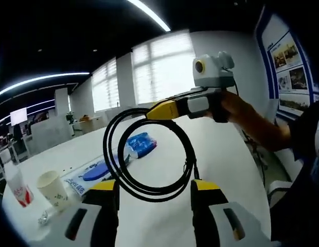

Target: Arrange the tabletop items into an orderly group along one side of the table until the central work area is clear of visible clutter.

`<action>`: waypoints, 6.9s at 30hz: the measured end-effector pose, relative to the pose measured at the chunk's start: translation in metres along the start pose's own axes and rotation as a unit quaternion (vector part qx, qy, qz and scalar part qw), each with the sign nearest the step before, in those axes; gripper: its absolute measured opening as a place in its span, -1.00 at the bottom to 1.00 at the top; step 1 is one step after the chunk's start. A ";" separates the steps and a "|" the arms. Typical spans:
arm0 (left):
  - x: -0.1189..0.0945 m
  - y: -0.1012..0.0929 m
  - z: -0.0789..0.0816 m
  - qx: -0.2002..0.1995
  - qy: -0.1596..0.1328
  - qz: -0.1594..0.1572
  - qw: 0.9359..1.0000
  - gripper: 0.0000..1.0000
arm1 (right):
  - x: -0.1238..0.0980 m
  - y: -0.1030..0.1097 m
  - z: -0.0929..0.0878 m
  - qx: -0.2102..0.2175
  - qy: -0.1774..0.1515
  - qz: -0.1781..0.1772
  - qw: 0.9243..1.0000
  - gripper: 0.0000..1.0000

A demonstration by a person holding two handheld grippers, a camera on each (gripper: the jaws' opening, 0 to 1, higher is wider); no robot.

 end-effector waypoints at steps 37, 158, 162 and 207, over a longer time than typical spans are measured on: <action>0.073 -0.032 0.019 0.005 0.002 -0.068 0.998 0.09 | -0.057 -0.061 -0.015 -0.002 0.019 -0.087 0.996 -0.99; 0.121 -0.025 -0.037 -0.042 0.103 -0.061 0.992 0.11 | -0.039 -0.095 -0.132 0.022 0.122 -0.148 0.981 -0.94; 0.119 -0.025 -0.036 -0.043 0.101 -0.060 0.992 0.11 | -0.042 -0.093 -0.131 0.020 0.119 -0.145 0.982 -0.93; 0.069 -0.025 -0.029 -0.046 0.070 -0.035 0.996 0.25 | -0.077 -0.071 -0.109 -0.005 0.081 -0.124 0.989 -0.64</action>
Point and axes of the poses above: the point that each gripper's makers call its tool centre point, and the gripper's own axes: x roughly forward along the fingers, y roughly to its left, z roughly out of its top, the point moved 6 cm from there along -x, roughly backward along the fingers, and after that the axes turned 6 degrees about -y, right-handed, at the moved point
